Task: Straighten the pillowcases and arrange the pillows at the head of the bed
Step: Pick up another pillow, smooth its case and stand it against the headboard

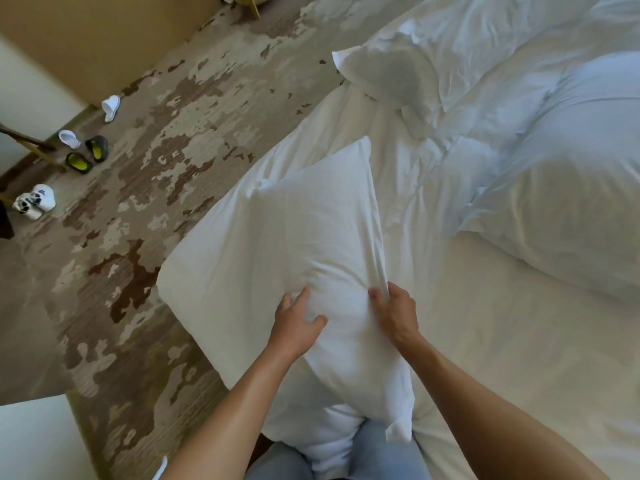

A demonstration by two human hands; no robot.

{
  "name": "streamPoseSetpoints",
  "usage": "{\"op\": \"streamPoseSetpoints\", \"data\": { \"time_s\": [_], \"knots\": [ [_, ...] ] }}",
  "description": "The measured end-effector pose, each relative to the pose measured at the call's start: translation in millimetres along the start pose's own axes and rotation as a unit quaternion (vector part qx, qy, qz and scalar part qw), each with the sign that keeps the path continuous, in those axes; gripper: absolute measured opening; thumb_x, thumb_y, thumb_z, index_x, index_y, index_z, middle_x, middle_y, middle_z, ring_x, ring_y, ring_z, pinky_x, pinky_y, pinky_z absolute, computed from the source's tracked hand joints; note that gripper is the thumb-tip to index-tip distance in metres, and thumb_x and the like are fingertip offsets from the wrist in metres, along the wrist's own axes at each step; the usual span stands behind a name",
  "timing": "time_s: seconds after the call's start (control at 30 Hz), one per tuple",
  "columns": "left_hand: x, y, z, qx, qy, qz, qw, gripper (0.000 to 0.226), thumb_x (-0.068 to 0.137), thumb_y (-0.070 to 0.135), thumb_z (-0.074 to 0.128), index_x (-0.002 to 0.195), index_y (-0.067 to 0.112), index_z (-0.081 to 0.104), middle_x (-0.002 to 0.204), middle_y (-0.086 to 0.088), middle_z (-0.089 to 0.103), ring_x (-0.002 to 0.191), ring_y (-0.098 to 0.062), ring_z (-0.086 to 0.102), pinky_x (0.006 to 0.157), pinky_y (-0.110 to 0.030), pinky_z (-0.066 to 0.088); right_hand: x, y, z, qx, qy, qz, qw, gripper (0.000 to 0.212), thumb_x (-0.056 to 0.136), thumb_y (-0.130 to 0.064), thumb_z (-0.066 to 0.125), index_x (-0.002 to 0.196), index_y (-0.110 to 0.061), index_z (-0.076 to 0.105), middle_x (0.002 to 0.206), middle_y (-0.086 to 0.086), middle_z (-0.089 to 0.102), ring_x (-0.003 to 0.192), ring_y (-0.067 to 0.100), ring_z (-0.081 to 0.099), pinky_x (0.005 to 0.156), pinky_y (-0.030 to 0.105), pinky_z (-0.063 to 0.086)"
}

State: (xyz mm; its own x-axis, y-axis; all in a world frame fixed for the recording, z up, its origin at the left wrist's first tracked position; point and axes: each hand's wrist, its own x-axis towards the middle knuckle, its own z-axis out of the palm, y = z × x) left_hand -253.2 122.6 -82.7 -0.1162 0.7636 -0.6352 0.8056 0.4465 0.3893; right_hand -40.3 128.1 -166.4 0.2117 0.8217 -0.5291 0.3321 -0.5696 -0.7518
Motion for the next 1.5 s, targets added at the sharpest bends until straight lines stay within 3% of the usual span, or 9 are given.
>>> {"op": "streamPoseSetpoints", "data": {
  "time_s": [0.23, 0.43, 0.6, 0.73, 0.83, 1.0, 1.17, 1.23, 1.5],
  "knots": [
    [-27, -27, -38, -0.027, -0.014, 0.065, 0.997, 0.091, 0.090, 0.048, 0.066, 0.163, 0.024, 0.017, 0.169, -0.010, 0.014, 0.156, -0.025, 0.018, 0.123, -0.036, 0.027, -56, -82, 7, -0.042, 0.053, -0.092, 0.994, 0.027, 0.096, -0.033, 0.062, 0.080, -0.012, 0.065, 0.073, 0.004, 0.069, 0.069, 0.022, 0.065, 0.064, 0.034, 0.052],
    [-53, -57, -70, -0.054, -0.030, 0.151, 0.987, 0.094, 0.089, 0.047, 0.069, 0.163, 0.023, 0.017, 0.169, -0.006, 0.012, 0.153, -0.023, 0.027, 0.119, -0.033, 0.032, -123, -142, 21, -0.126, 0.084, -0.157, 0.976, 0.026, 0.097, -0.030, 0.063, 0.073, -0.020, 0.066, 0.064, -0.004, 0.064, 0.059, 0.009, 0.060, 0.053, 0.024, 0.044],
    [-68, -74, -103, -0.093, -0.061, 0.211, 0.971, 0.089, 0.088, 0.047, 0.068, 0.162, 0.024, 0.024, 0.166, -0.003, 0.026, 0.151, -0.020, 0.031, 0.119, -0.033, 0.032, -182, -157, 30, -0.207, 0.109, -0.169, 0.957, 0.038, 0.098, -0.034, 0.063, 0.063, -0.024, 0.050, 0.055, -0.005, 0.054, 0.053, 0.012, 0.050, 0.050, 0.024, 0.038],
    [-81, -73, -120, -0.094, -0.075, 0.252, 0.960, 0.086, 0.090, 0.048, 0.067, 0.161, 0.024, 0.025, 0.164, -0.003, 0.029, 0.148, -0.021, 0.036, 0.119, -0.035, 0.035, -227, -149, 30, -0.261, 0.122, -0.141, 0.947, 0.036, 0.099, -0.041, 0.061, 0.072, -0.018, 0.054, 0.061, 0.002, 0.057, 0.059, 0.019, 0.056, 0.060, 0.039, 0.050],
    [-92, -65, -126, -0.058, -0.012, 0.310, 0.949, 0.079, 0.090, 0.041, 0.067, 0.158, 0.020, 0.031, 0.156, -0.006, 0.033, 0.139, -0.024, 0.046, 0.110, -0.035, 0.042, -261, -139, 25, -0.287, 0.140, -0.126, 0.939, 0.037, 0.098, -0.042, 0.062, 0.072, -0.018, 0.050, 0.058, 0.000, 0.054, 0.057, 0.016, 0.053, 0.061, 0.040, 0.050],
    [-114, -50, -112, 0.067, 0.016, 0.397, 0.915, 0.071, 0.091, 0.016, 0.057, 0.157, 0.024, 0.031, 0.168, -0.004, 0.014, 0.144, -0.027, 0.036, 0.096, -0.039, 0.052, -324, -111, 9, -0.298, 0.155, -0.107, 0.936, 0.027, 0.099, -0.041, 0.062, 0.081, -0.020, 0.066, 0.068, -0.001, 0.065, 0.065, 0.021, 0.061, 0.066, 0.040, 0.053],
    [-148, -30, -73, 0.167, -0.008, 0.490, 0.856, 0.023, 0.100, 0.024, 0.047, 0.112, 0.012, 0.063, 0.116, -0.004, 0.057, 0.104, -0.027, 0.059, 0.079, -0.041, 0.056, -399, -64, -18, -0.281, 0.198, -0.090, 0.935, 0.023, 0.100, -0.037, 0.064, 0.086, -0.020, 0.071, 0.072, 0.000, 0.068, 0.069, 0.023, 0.063, 0.066, 0.040, 0.053],
    [-169, -20, -54, 0.162, -0.027, 0.518, 0.840, 0.023, 0.104, 0.022, 0.045, 0.103, 0.010, 0.064, 0.106, -0.005, 0.058, 0.091, -0.030, 0.063, 0.076, -0.043, 0.056, -428, -42, -32, -0.281, 0.220, -0.075, 0.931, 0.022, 0.100, -0.035, 0.065, 0.086, -0.020, 0.071, 0.071, 0.000, 0.068, 0.068, 0.023, 0.064, 0.065, 0.040, 0.053],
    [-276, 23, 24, 0.155, -0.040, 0.584, 0.796, 0.026, 0.103, 0.018, 0.046, 0.094, 0.007, 0.067, 0.094, -0.008, 0.061, 0.084, -0.030, 0.061, 0.077, -0.042, 0.053, -522, 38, -99, -0.255, 0.332, -0.010, 0.908, 0.016, 0.096, -0.036, 0.069, 0.088, -0.023, 0.074, 0.076, -0.001, 0.071, 0.074, 0.025, 0.068, 0.067, 0.040, 0.054]
  ]
}}
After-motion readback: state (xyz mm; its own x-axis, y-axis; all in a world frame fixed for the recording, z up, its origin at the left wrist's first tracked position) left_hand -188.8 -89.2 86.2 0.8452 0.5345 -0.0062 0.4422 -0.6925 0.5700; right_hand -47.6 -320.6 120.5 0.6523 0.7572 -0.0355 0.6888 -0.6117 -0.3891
